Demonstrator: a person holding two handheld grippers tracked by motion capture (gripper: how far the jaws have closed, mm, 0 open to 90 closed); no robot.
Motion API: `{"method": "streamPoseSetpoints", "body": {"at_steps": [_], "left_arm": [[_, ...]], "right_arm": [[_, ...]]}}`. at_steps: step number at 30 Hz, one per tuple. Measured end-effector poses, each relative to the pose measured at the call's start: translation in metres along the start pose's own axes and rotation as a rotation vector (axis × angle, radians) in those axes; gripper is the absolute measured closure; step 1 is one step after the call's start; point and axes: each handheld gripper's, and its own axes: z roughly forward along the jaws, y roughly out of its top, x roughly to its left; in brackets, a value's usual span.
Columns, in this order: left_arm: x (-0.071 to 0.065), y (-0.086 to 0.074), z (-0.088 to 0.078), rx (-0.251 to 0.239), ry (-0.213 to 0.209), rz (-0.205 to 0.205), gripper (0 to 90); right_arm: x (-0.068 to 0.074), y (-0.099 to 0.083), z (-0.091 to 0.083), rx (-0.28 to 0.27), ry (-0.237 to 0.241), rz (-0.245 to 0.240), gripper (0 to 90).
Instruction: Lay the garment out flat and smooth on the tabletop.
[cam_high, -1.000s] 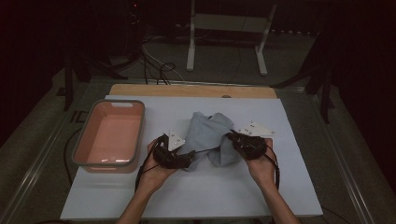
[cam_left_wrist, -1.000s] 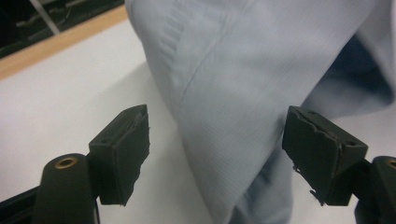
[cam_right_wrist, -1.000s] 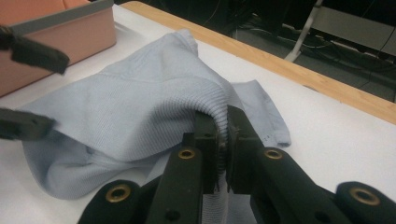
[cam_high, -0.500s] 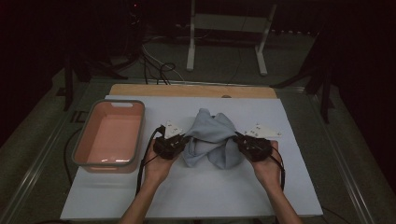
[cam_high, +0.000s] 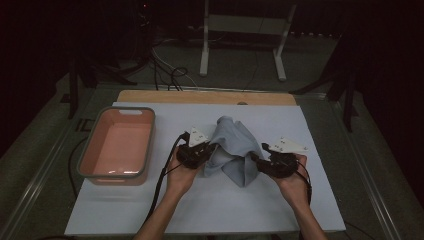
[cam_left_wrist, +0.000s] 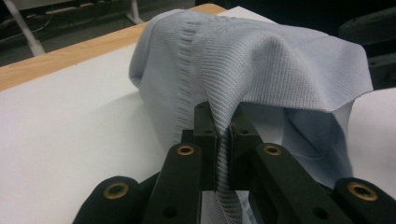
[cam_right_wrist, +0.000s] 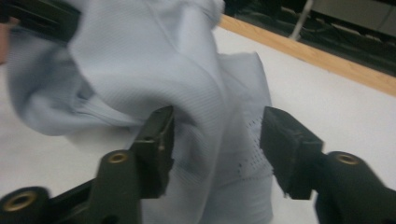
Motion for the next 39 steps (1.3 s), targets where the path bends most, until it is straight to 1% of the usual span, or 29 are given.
{"method": "streamPoseSetpoints", "body": {"at_steps": [3, 4, 6, 8, 11, 13, 14, 17, 19, 20, 21, 25, 26, 28, 30, 34, 39], "left_arm": [[-0.004, 0.001, 0.003, 0.004, -0.008, 0.01, 85.7], [-0.005, 0.001, 0.004, 0.005, -0.011, 0.012, 85.7], [-0.007, 0.001, 0.006, 0.009, -0.017, 0.022, 85.8], [-0.009, 0.001, 0.008, 0.01, -0.022, 0.021, 85.7], [-0.011, 0.0, 0.012, 0.02, -0.029, 0.023, 85.7], [-0.014, 0.0, 0.015, 0.025, -0.036, 0.031, 85.8], [-0.015, 0.0, 0.015, 0.025, -0.038, 0.031, 85.8], [-0.021, -0.001, 0.019, 0.031, -0.048, 0.048, 85.7], [-0.025, -0.002, 0.022, 0.038, -0.056, 0.057, 85.7], [-0.025, -0.002, 0.022, 0.038, -0.056, 0.057, 85.7], [-0.03, -0.004, 0.026, 0.051, -0.067, 0.073, 85.7], [-0.037, -0.006, 0.032, 0.056, -0.076, 0.08, 85.7], [-0.038, -0.006, 0.033, 0.064, -0.078, 0.09, 85.7], [-0.04, -0.007, 0.035, 0.07, -0.083, 0.094, 85.7], [-0.043, -0.008, 0.036, 0.075, -0.088, 0.102, 85.7], [-0.049, -0.011, 0.04, 0.089, -0.103, 0.124, 85.6], [-0.054, -0.014, 0.044, 0.096, -0.114, 0.136, 85.5]], "right_arm": [[0.003, 0.003, -0.003, -0.016, 0.012, -0.017, 38.6], [0.004, 0.005, -0.004, -0.021, 0.024, -0.019, 37.5], [0.005, 0.007, -0.006, -0.028, 0.025, -0.025, 36.6], [0.006, 0.01, -0.007, -0.029, 0.035, -0.038, 34.8], [0.008, 0.013, -0.009, -0.039, 0.034, -0.051, 33.7], [0.007, 0.014, -0.01, -0.044, 0.03, -0.048, 33.3], [0.007, 0.015, -0.01, -0.048, 0.025, -0.039, 33.2], [0.005, 0.017, -0.01, -0.054, 0.01, -0.028, 33.2], [0.003, 0.019, -0.01, -0.067, 0.006, -0.018, 33.3], [0.003, 0.019, -0.01, -0.067, 0.006, -0.018, 33.3], [0.002, 0.023, -0.011, -0.077, -0.004, -0.007, 33.6], [0.002, 0.026, -0.009, -0.078, -0.02, -0.006, 33.7], [0.001, 0.026, -0.009, -0.08, -0.022, 0.001, 33.7], [0.001, 0.027, -0.008, -0.079, -0.035, 0.016, 33.7], [-0.001, 0.027, -0.006, -0.079, -0.034, 0.028, 33.8], [-0.001, 0.027, 0.003, -0.053, -0.026, 0.034, 34.8], [0.002, 0.027, 0.016, -0.018, -0.011, 0.038, 39.8]]}}
